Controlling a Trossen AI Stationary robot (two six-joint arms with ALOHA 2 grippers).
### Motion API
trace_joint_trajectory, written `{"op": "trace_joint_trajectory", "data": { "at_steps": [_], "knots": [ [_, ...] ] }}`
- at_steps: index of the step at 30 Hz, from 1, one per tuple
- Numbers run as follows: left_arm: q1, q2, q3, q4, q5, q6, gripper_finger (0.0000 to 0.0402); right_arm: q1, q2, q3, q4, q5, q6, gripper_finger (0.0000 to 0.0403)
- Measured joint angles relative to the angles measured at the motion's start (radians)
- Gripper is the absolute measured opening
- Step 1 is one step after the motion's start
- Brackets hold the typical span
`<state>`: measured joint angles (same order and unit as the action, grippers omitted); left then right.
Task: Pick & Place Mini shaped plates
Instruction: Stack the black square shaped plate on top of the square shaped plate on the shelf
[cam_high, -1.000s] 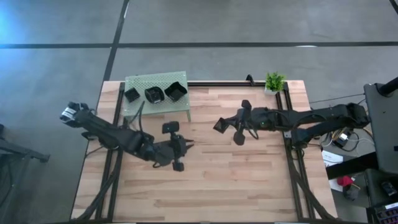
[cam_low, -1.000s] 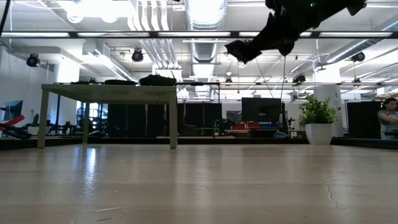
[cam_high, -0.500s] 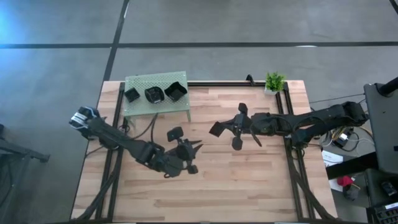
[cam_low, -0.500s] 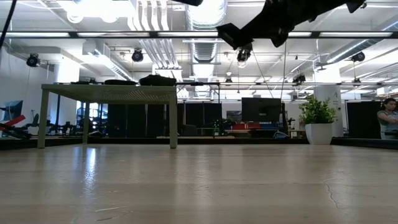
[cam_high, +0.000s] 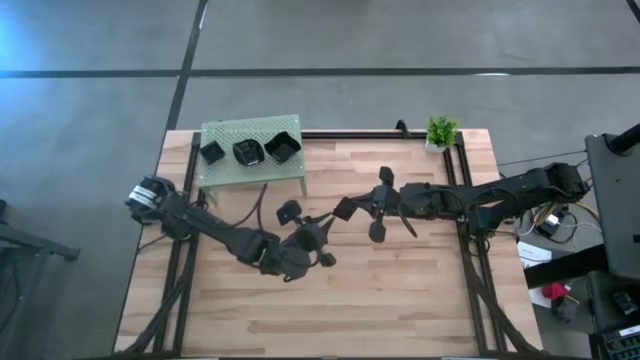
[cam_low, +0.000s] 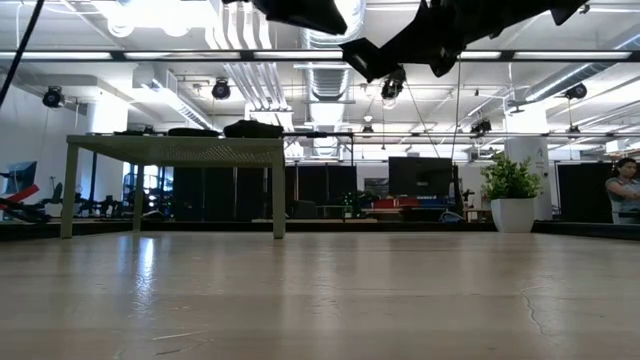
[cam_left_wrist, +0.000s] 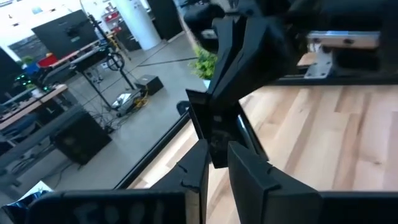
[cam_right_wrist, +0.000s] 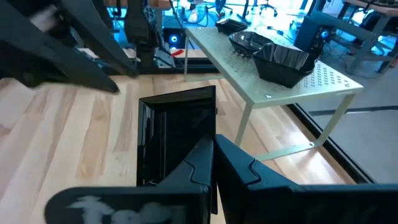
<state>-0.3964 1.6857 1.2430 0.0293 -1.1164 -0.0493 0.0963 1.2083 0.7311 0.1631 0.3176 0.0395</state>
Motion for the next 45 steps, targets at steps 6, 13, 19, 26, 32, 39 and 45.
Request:
{"op": "trace_joint_trajectory", "data": {
  "at_steps": [6, 13, 19, 26, 32, 39, 45],
  "knots": [
    [0.028, 0.014, 0.0, 0.013, 0.008, -0.002, 0.0058, 0.0, 0.0, 0.0, 0.0, 0.0, -0.005, 0.0008],
    [0.056, 0.015, -0.002, 0.016, 0.025, -0.031, 0.0058, 0.002, 0.0, 0.0, 0.001, -0.001, -0.013, 0.0008],
    [0.078, 0.015, -0.002, 0.016, 0.078, -0.06, 0.0058, 0.004, 0.0, 0.0, 0.005, -0.001, -0.014, 0.0008],
    [0.093, 0.015, -0.004, 0.016, 0.091, -0.074, 0.0058, 0.004, 0.0, 0.0, 0.006, -0.001, -0.014, 0.0008],
    [0.099, 0.015, -0.004, 0.016, 0.091, -0.094, 0.0054, 0.004, 0.0, 0.0, 0.007, -0.001, -0.014, 0.0008],
    [0.102, 0.015, -0.004, 0.016, 0.092, -0.084, 0.0005, 0.004, 0.0, 0.0, 0.008, -0.001, -0.009, 0.0009],
    [0.102, 0.015, -0.004, 0.016, 0.091, -0.085, 0.0001, 0.004, 0.0, 0.0, 0.008, -0.002, 0.002, 0.0009]
  ]
}}
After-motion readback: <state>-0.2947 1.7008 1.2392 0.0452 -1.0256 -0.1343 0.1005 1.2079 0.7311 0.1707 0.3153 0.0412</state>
